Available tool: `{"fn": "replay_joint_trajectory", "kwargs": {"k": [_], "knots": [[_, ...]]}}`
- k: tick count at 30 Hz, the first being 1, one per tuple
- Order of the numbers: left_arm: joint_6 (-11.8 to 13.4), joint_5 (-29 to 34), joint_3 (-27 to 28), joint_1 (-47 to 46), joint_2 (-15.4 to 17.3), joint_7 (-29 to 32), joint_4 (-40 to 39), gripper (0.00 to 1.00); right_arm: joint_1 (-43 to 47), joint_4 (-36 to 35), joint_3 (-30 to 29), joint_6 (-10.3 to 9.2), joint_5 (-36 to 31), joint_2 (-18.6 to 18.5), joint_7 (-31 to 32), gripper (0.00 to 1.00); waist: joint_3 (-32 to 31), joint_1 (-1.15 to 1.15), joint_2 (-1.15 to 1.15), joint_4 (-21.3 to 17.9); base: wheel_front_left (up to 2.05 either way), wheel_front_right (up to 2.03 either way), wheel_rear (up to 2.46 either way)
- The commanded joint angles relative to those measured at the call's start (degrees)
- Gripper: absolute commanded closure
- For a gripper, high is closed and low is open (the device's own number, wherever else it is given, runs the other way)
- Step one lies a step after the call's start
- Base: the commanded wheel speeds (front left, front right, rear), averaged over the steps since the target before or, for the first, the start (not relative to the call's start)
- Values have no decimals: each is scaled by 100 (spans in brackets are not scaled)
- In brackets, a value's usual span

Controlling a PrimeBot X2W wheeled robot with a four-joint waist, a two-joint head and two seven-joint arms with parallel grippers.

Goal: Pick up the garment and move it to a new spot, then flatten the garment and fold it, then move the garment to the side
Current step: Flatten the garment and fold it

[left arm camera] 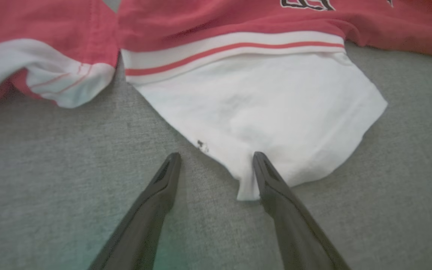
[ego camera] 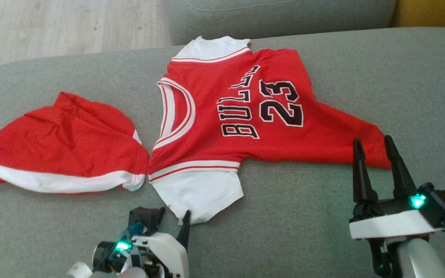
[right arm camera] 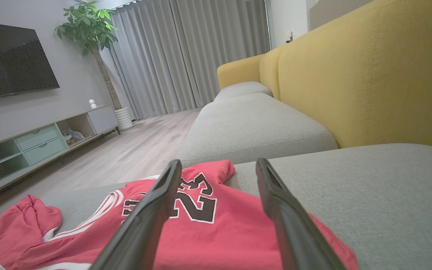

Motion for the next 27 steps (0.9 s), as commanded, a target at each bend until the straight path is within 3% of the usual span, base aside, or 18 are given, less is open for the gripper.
{"fn": "replay_joint_trajectory", "kwargs": {"k": [1,4,6,11,14,19,27], "knots": [[-91,-80,77,-164,49,89,-71,0,-267,-177,161,-4,35,-32,-62,0,20,0,0,-39,0,0,0],[-210,-140,33,-165,8,108,-117,0,-279,-171,160,-4,36,-32,-62,0,34,0,0,-73,0,0,0],[-388,-200,-48,-168,-44,111,-200,100,-295,-157,133,-4,41,-32,-62,0,31,0,0,-113,0,0,0],[-504,-287,31,-245,-75,-48,-342,100,-305,-107,62,-4,32,-32,-62,0,-3,0,0,-129,0,0,0],[-527,-255,213,-397,-43,-414,-498,100,-305,-54,-45,-4,-9,-32,-62,0,-52,0,0,-95,0,0,0],[-785,-260,487,-581,27,-1130,-884,100,-322,77,-231,-4,-93,-32,-62,0,-139,0,0,-15,0,0,0],[-638,-161,992,-693,159,-1936,-1361,100,-446,589,-510,-4,-312,-32,-62,0,-148,0,0,85,0,0,0]]}}
